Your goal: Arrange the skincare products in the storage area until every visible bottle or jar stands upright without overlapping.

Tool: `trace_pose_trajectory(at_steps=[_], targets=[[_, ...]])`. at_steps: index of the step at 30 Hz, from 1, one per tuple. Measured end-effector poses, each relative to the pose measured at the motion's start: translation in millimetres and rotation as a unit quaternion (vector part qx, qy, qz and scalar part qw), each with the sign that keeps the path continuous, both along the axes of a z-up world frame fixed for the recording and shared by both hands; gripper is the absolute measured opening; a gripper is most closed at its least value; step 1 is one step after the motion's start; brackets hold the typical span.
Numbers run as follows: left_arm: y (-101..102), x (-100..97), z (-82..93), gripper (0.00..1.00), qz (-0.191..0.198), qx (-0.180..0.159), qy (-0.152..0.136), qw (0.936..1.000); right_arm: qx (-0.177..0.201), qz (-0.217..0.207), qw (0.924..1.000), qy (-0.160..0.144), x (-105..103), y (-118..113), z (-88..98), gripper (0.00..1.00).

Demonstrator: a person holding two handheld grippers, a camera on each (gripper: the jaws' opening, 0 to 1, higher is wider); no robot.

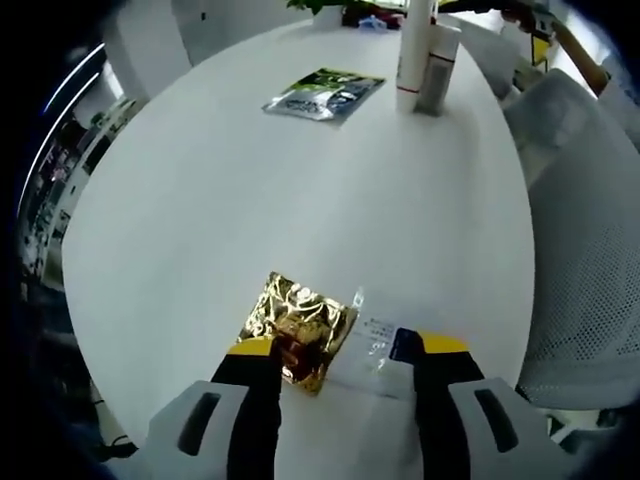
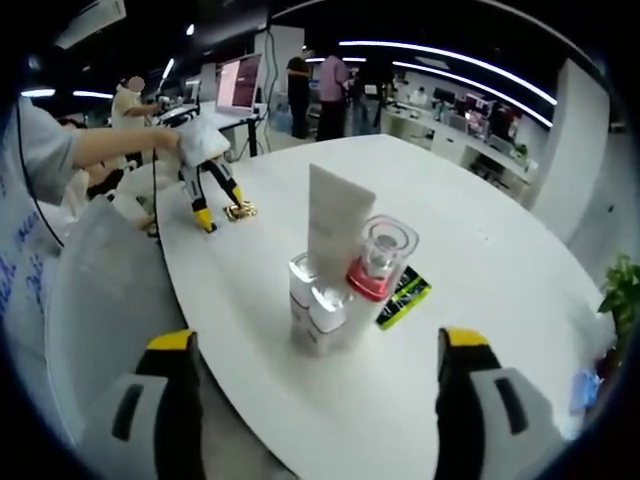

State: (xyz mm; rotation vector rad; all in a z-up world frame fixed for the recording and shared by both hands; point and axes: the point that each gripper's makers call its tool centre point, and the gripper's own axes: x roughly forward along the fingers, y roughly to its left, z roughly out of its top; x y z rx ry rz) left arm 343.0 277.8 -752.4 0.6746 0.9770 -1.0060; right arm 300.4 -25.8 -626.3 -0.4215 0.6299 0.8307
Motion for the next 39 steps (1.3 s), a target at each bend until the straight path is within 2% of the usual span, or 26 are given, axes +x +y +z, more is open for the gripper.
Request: trace_pose_trajectory(at_steps=[7, 13, 17, 19, 22, 28, 35, 39], targets=[[1.0, 0.5, 1.4, 0.52, 0.008, 0.003, -0.007, 0.9999, 0.004, 0.003, 1.0000, 0.002, 0.7, 2.3, -1.2, 1.00], [-5.3, 3.1, 6.9, 0.46, 0.003, 0.012, -0.024, 0.9996, 0.018, -0.001, 0.9998, 0.012, 3.5, -1.7, -0.9, 1.00], [-23.9, 9.4, 19.3, 0.49, 0.004, -0.016, -0.032, 0.9993, 0.023, -0.011, 0.9996, 0.012, 7.7, -10.5, -0.4, 0.99], [-35.0, 15.4, 27.6, 0.48, -0.001, -0.026, -0.048, 0.9985, 0.025, -0.018, 0.9994, 0.014, 10.4, -16.7, -0.6, 0.99], [-55.5, 22.2, 39.0, 0.49, 0.001, -0.057, -0.055, 0.9969, 0.034, -0.033, 0.9987, 0.017, 16.5, -27.4, -0.5, 0.99], [-90.6, 36.2, 53.7, 0.49, -0.012, -0.078, -0.081, 0.9936, 0.036, -0.060, 0.9974, 0.017, 27.9, -48.4, -0.5, 0.99], [-120.6, 53.1, 63.3, 0.49, 0.004, -0.111, -0.088, 0.9898, 0.030, -0.096, 0.9948, 0.016, 47.0, -78.1, -6.3, 0.98], [-136.7, 61.7, 65.6, 0.50, 0.023, -0.136, -0.081, 0.9871, 0.033, -0.111, 0.9931, 0.016, 57.8, -88.2, -8.6, 0.95]])
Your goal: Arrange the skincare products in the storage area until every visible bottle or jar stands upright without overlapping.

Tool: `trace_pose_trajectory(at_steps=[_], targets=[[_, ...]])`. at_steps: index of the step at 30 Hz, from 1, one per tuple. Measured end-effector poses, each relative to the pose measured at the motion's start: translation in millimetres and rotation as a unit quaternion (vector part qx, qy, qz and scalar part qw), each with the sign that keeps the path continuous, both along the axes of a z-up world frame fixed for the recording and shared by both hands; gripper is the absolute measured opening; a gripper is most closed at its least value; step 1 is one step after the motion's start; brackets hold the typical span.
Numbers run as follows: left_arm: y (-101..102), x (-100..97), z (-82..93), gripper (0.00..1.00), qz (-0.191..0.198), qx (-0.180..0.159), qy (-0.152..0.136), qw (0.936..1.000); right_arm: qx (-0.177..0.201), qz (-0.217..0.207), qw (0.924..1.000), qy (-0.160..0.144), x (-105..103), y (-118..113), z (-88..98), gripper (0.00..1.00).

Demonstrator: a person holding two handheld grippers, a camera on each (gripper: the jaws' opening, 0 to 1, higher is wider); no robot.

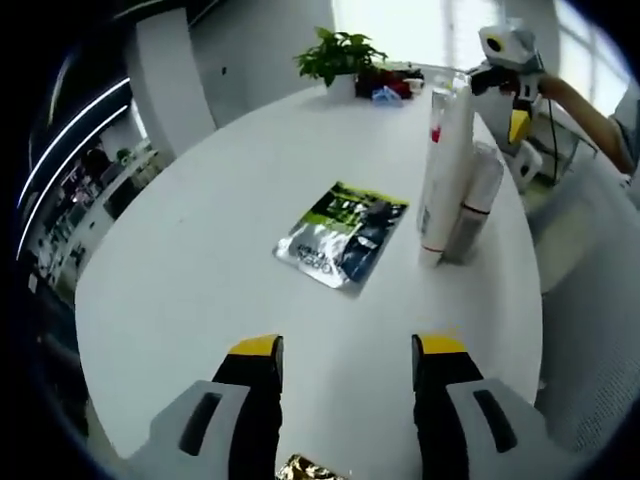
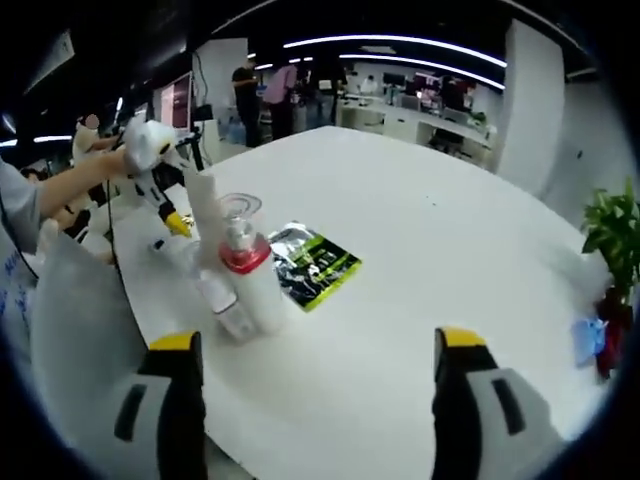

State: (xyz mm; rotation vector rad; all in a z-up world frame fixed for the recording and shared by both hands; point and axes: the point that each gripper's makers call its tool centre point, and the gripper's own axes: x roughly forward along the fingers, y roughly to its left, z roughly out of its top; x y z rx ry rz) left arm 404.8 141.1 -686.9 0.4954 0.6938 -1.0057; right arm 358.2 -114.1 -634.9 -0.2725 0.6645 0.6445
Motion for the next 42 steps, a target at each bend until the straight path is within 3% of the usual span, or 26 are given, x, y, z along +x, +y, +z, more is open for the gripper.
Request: trace_pose_trajectory(at_steps=[3, 9, 18, 28, 42], targets=[[-7.3, 5.5, -2.1, 0.49, 0.005, -0.004, 0.003, 1.0000, 0.001, -0.003, 1.0000, 0.007, 6.0, -3.0, -3.6, 0.85], [-25.3, 16.4, 0.6, 0.46, 0.020, -0.034, 0.009, 0.9992, 0.014, -0.012, 0.9997, 0.013, 24.5, -2.5, -10.8, 0.79], [-46.4, 32.0, -5.6, 0.41, 0.032, -0.046, 0.005, 0.9984, 0.036, -0.015, 0.9989, 0.026, 51.5, 4.0, -21.8, 0.73], [-55.4, 44.3, -31.9, 0.33, -0.004, -0.001, -0.005, 1.0000, 0.061, -0.015, 0.9967, 0.052, 74.0, 14.0, -38.4, 0.66], [-69.1, 49.5, -43.4, 0.32, -0.050, 0.018, -0.006, 0.9986, 0.126, -0.020, 0.9857, 0.109, 84.6, 39.4, -70.9, 0.61]])
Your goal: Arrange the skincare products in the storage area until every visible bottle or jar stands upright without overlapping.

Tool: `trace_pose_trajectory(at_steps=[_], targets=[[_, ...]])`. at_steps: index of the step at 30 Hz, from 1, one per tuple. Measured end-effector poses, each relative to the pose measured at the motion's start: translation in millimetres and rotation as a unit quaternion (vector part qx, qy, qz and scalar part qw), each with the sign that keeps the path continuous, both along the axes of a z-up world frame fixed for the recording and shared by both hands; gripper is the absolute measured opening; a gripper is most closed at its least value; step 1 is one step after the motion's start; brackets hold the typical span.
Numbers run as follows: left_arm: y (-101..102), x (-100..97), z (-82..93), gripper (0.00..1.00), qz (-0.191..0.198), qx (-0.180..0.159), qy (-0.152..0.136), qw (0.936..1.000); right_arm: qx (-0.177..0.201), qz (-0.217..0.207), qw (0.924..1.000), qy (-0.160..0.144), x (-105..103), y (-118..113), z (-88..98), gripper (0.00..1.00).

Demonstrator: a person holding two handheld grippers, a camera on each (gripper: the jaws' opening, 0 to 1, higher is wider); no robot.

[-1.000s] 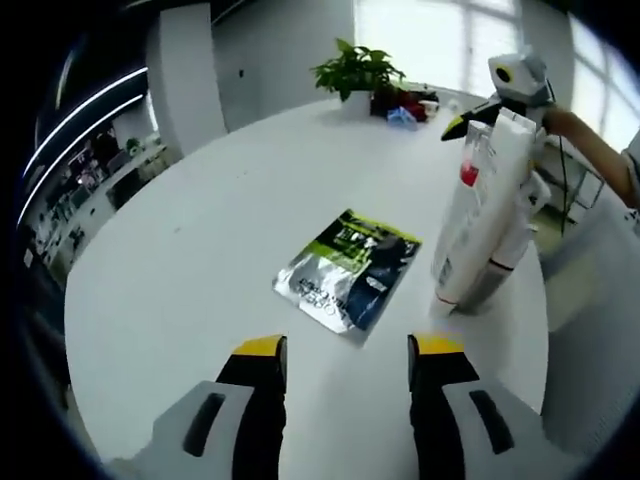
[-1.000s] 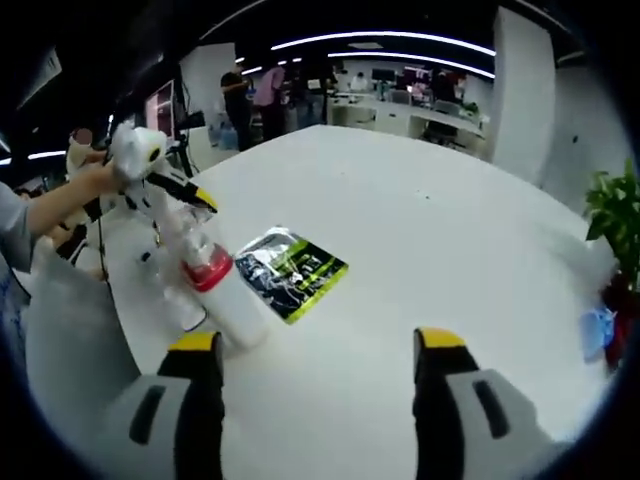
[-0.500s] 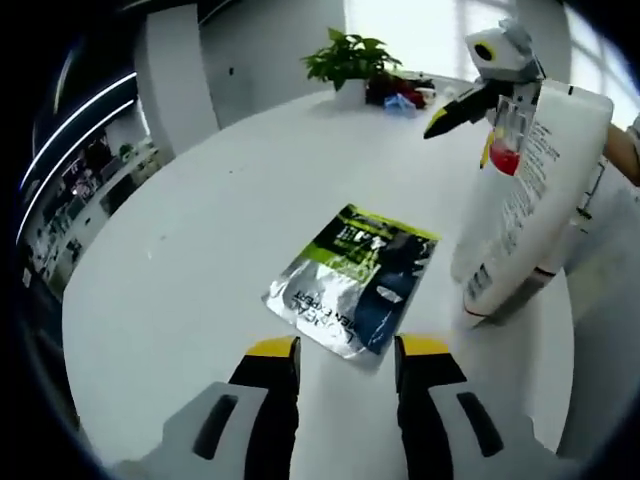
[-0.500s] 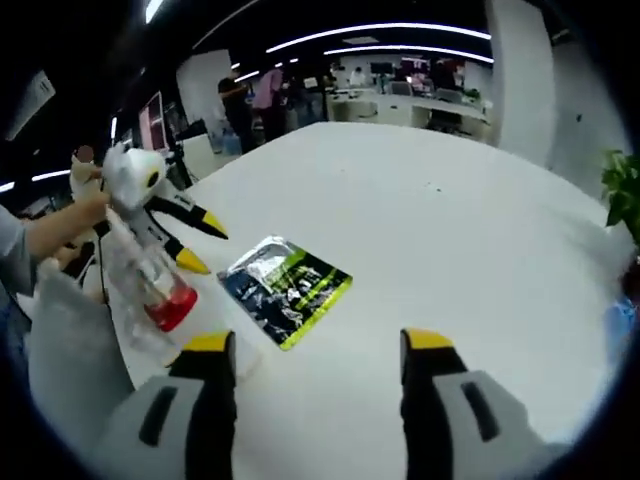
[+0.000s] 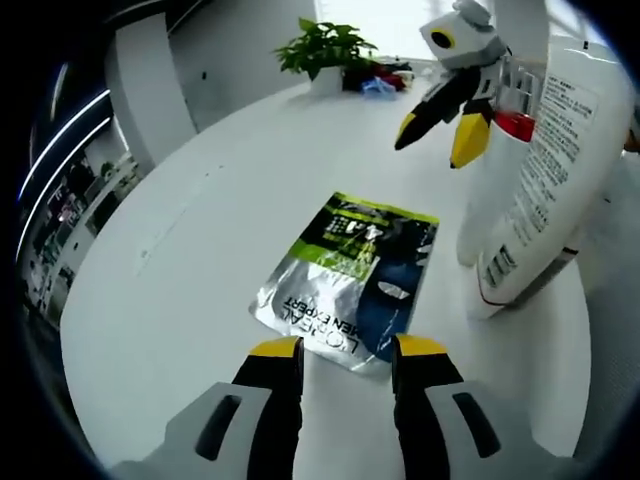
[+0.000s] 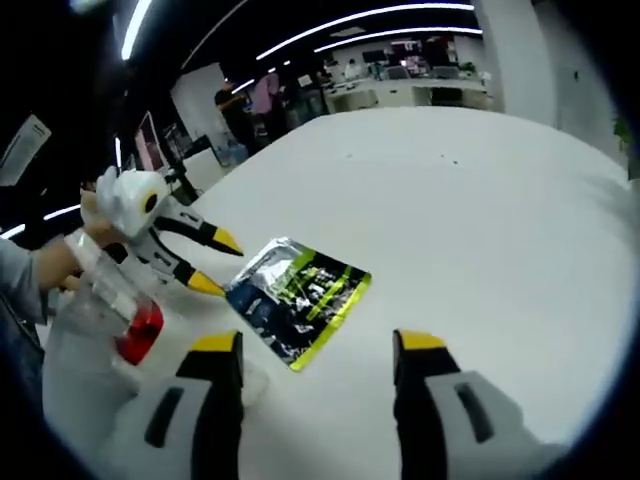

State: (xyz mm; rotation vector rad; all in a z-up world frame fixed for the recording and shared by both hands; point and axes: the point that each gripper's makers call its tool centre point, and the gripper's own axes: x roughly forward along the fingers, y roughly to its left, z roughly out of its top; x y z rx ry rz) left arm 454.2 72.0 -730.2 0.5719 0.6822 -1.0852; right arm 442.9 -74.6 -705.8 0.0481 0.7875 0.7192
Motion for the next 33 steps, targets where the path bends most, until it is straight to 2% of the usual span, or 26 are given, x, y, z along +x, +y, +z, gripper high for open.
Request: trace_pose_trajectory(at_steps=[5, 10, 12, 17, 21, 24, 26, 27, 28, 33], targets=[[-2.2, -2.2, -7.7, 0.31, -0.012, 0.012, 0.002, 0.9999, -0.002, 0.006, 0.9999, 0.010, 3.0, 4.4, -9.6, 0.60], [-2.5, 2.0, -10.6, 0.26, -0.017, 0.019, -0.002, 0.9997, 0.044, -0.005, 0.9987, 0.025, 9.7, 12.5, -11.1, 0.56], [-2.1, 1.2, -11.1, 0.26, -0.015, 0.019, 0.002, 0.9997, 0.053, -0.008, 0.9982, 0.028, 11.9, 13.7, -13.3, 0.56], [-2.3, 2.4, -12.4, 0.26, -0.026, 0.026, -0.010, 0.9993, 0.089, -0.016, 0.9950, 0.043, 18.0, 19.9, -18.8, 0.54], [-4.4, -4.2, -14.5, 0.19, -0.039, 0.028, -0.004, 0.9988, 0.119, -0.028, 0.9913, 0.048, 26.2, 23.8, -18.2, 0.53], [-2.9, -0.8, -13.3, 0.23, -0.039, 0.036, -0.020, 0.9984, 0.123, -0.031, 0.9906, 0.052, 31.4, 26.1, -21.4, 0.52], [-2.8, -1.8, -13.5, 0.22, -0.035, 0.033, -0.015, 0.9987, 0.125, -0.032, 0.9902, 0.055, 39.9, 26.9, -26.7, 0.52], [-2.8, -5.0, -15.0, 0.20, -0.030, 0.026, 0.002, 0.9992, 0.127, -0.031, 0.9899, 0.055, 40.8, 27.8, -26.8, 0.52], [-2.3, -5.2, -15.3, 0.19, -0.026, 0.024, 0.007, 0.9994, 0.131, -0.031, 0.9893, 0.057, 41.8, 29.2, -26.6, 0.51], [-1.4, -4.3, -14.1, 0.21, -0.025, 0.023, 0.003, 0.9994, 0.153, -0.045, 0.9854, 0.059, 48.5, 30.2, -22.9, 0.50]])
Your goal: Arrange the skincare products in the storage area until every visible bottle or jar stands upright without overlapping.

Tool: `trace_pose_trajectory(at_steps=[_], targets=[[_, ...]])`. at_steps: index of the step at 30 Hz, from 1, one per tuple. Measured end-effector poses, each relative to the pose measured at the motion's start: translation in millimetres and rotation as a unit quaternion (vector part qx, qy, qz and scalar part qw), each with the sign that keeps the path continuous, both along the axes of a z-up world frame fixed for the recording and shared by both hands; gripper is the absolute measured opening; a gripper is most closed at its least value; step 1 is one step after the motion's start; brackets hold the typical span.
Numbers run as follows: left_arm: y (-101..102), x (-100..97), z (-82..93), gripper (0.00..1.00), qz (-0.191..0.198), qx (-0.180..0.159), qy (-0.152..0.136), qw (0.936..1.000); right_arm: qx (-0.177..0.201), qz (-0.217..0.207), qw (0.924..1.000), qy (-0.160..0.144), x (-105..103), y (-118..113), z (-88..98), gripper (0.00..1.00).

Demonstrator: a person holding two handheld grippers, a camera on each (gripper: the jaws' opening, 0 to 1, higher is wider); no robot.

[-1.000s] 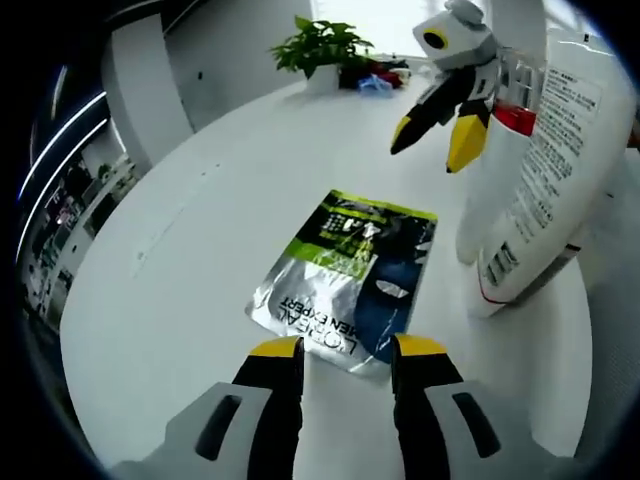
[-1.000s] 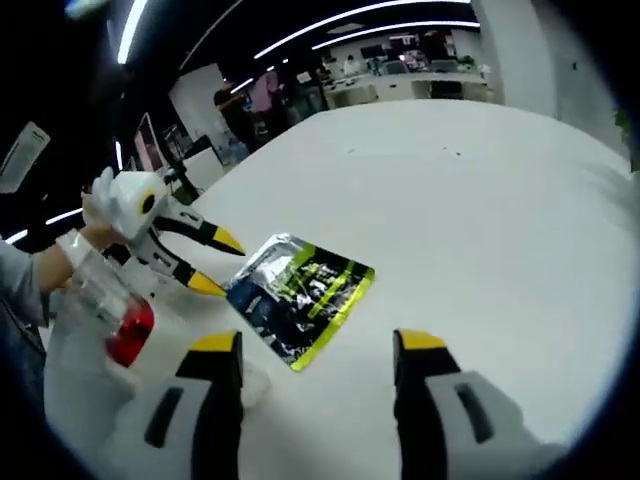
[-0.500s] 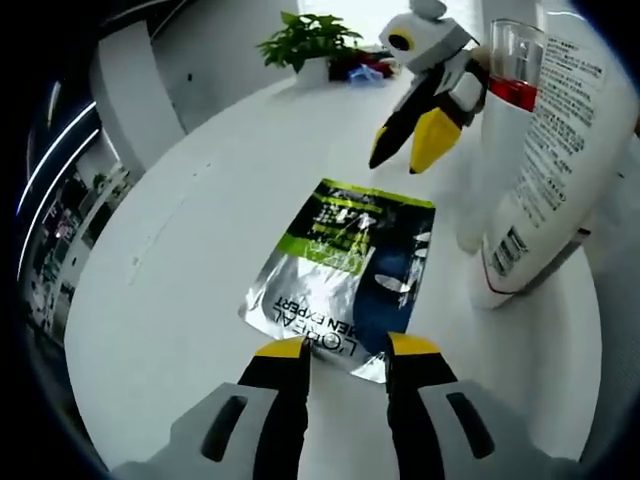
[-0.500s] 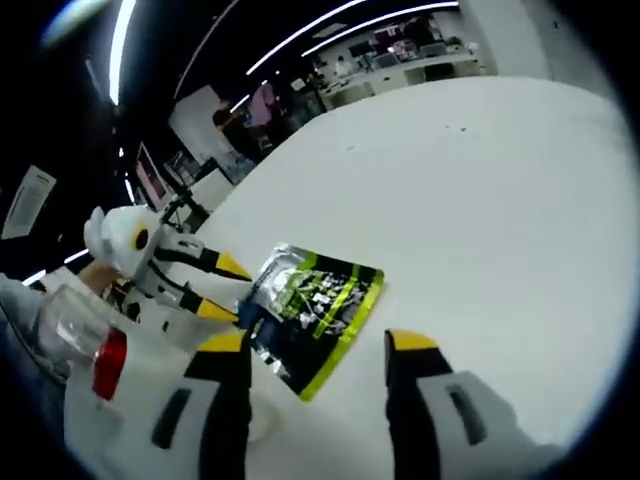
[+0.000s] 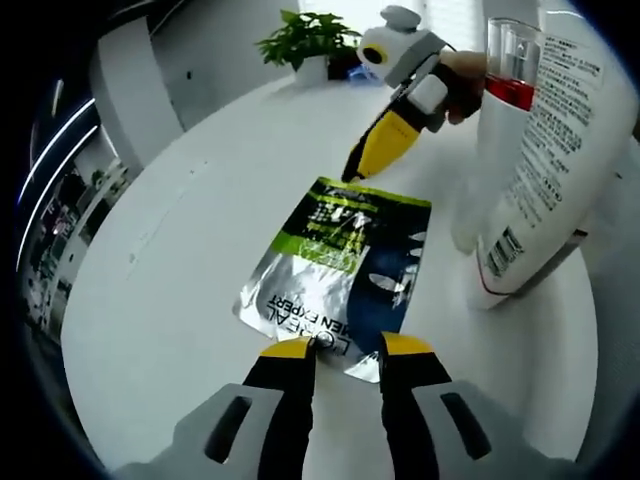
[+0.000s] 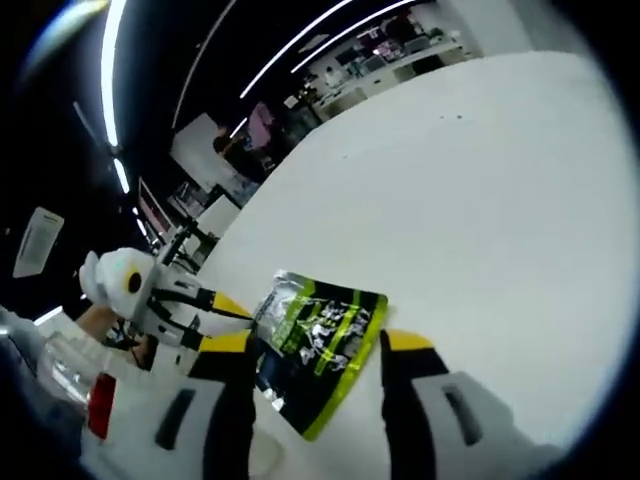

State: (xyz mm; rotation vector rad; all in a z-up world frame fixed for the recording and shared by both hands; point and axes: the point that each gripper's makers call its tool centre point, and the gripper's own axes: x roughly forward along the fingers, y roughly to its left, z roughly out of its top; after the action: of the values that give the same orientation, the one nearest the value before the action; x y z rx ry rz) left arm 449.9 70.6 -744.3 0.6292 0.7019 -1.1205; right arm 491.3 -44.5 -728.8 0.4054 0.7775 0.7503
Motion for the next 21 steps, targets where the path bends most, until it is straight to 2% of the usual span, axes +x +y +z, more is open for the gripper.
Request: trace_pose_trajectory(at_steps=[3, 6, 7, 9, 11, 14, 16, 18, 19, 21], targets=[[0.8, 0.4, -0.9, 0.20, -0.001, -0.001, 0.003, 1.0000, 0.034, -0.015, 0.9992, 0.012, 6.2, 0.7, 2.1, 0.49], [0.9, 1.4, -0.2, 0.22, -0.005, 0.003, -0.005, 1.0000, 0.088, -0.038, 0.9947, 0.036, 7.9, 5.9, 8.1, 0.48], [0.5, 0.4, -0.2, 0.21, -0.006, 0.002, -0.004, 1.0000, 0.096, -0.040, 0.9938, 0.040, 7.8, 5.9, 8.2, 0.47], [0.1, -1.2, -0.2, 0.20, -0.006, 0.000, 0.000, 1.0000, 0.134, -0.050, 0.9878, 0.061, 6.0, 7.7, 9.3, 0.45], [0.1, -1.2, 0.0, 0.21, -0.005, -0.001, 0.000, 1.0000, 0.190, -0.057, 0.9756, 0.094, 3.6, 10.2, 11.3, 0.43], [1.2, 0.8, -1.2, 0.21, -0.005, -0.003, 0.004, 1.0000, 0.244, -0.088, 0.9586, 0.118, 10.9, 5.2, 9.9, 0.39], [1.2, 0.8, -1.3, 0.20, -0.005, -0.004, 0.006, 1.0000, 0.257, -0.095, 0.9542, 0.121, 14.2, 3.1, 8.2, 0.35], [0.7, 0.0, -1.3, 0.20, -0.004, -0.005, 0.008, 0.9999, 0.279, -0.100, 0.9464, 0.129, 15.7, 4.8, 10.9, 0.35], [0.9, 0.4, -1.5, 0.20, -0.004, -0.006, 0.008, 0.9999, 0.284, -0.099, 0.9448, 0.130, 15.2, 6.5, 12.1, 0.35], [2.1, 3.0, -2.7, 0.20, -0.003, -0.006, 0.010, 0.9999, 0.279, -0.096, 0.9466, 0.129, 17.8, 6.4, 11.4, 0.32]])
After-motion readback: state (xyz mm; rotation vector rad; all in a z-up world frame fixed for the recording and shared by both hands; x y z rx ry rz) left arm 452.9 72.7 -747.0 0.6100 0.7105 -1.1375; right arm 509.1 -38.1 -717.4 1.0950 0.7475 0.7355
